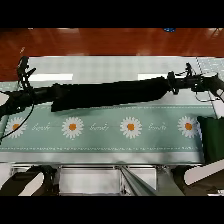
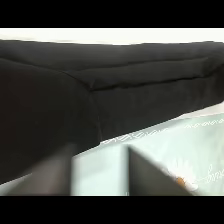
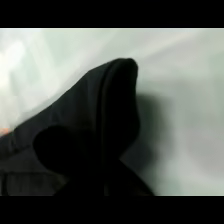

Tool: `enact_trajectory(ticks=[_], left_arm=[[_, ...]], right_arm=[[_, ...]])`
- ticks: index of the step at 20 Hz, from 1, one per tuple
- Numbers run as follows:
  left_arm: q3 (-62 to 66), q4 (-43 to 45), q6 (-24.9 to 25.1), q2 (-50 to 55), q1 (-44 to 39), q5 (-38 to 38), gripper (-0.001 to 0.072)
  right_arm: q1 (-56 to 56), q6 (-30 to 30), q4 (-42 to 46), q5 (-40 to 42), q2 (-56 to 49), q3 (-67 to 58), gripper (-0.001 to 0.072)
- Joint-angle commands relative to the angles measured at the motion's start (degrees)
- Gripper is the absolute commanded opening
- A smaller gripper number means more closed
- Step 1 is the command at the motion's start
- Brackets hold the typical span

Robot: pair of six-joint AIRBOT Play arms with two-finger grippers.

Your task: Fold the shirts.

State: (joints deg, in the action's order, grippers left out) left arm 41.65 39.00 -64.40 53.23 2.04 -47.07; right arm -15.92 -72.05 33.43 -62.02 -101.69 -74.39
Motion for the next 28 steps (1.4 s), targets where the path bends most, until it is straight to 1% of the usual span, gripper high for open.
enact_trajectory(ticks=[1,4,6,7,9,11,13,14,16,18,19,21,23,24,26,27,28], left_arm=[[0.04,-0.48,0.31,0.15,-1.07,1.2,0.0029],[2.69,-2.86,0.28,3.8,-6.27,3.93,0.0028],[7.45,-3.02,0.07,9.97,-12.02,5.07,0.0028],[11.06,-2.99,-0.83,14.21,-15.23,5.05,0.0028],[19.02,-2.97,-4.79,23.58,-21.09,4.81,0.0028],[27.39,-2.97,-6.34,33.16,-26.64,2.73,0.0028],[36.61,-2.97,-9.68,43.08,-32.68,-2.47,0.0028],[40.94,-2.97,-11.17,47.36,-35.87,-5.18,0.0027],[47.84,-2.97,-13.27,54.1,-41.81,-8.02,0.0027],[52.72,-2.99,-16.5,58.6,-46.49,-11.96,0.0027],[54.05,-3.02,-16.72,59.82,-48.89,-13.29,0.0028],[54.45,-2.99,-16.7,60.26,-52.76,-12.57,0.0028],[54.71,-3.02,-16.72,60.24,-53.92,-10.78,0.0028],[55.34,-3.02,-16.96,60.13,-52.92,-11.08,0.0028],[56.72,-2.95,-17.57,58.69,-48.19,-12.92,0.0028],[56.7,-1.97,-17.92,57.09,-45.07,-13.77,0.0028],[56.59,0.55,-19.41,55.15,-41.7,-15.17,0.0028]], right_arm=[[-0.09,-0.98,11.89,-3.8,9.05,0.35,0.0023],[-0.09,-1.09,15.87,-4.81,21.81,5.16,0.0023],[-0.09,-1.01,16.81,-5.57,30.77,9.81,0.0023],[-0.07,-1.01,16.68,-6.34,35.43,12.41,0.0023],[-0.09,-1.64,16.65,-7.69,44.19,17.03,0.0023],[-0.02,-3.91,16.48,-9.07,52.92,21.0,0.0023],[-0.02,-6.51,16.46,-10.47,60.11,23.61,0.0023],[-0.02,-7.63,16.46,-11.19,63.06,24.37,0.0023],[-0.02,-9.4,16.61,-12.11,66.9,24.85,0.0023],[-0.02,-10.05,16.59,-11.93,68.5,24.83,0.0023],[-0.02,-10.05,16.61,-11.93,68.54,24.83,0.0023],[-0.02,-10.05,16.61,-11.19,68.52,24.85,0.0023],[-0.02,-10.03,16.63,-11.08,68.52,24.85,0.0023],[-0.02,-10.01,16.68,-11.04,68.52,24.85,0.0023],[-0.02,-10.12,16.59,-10.88,68.5,24.85,0.0023],[0.09,-10.25,16.2,-11.02,68.13,24.83,0.0023],[0.09,-10.23,14.99,-11.13,67.36,24.83,0.0023]])
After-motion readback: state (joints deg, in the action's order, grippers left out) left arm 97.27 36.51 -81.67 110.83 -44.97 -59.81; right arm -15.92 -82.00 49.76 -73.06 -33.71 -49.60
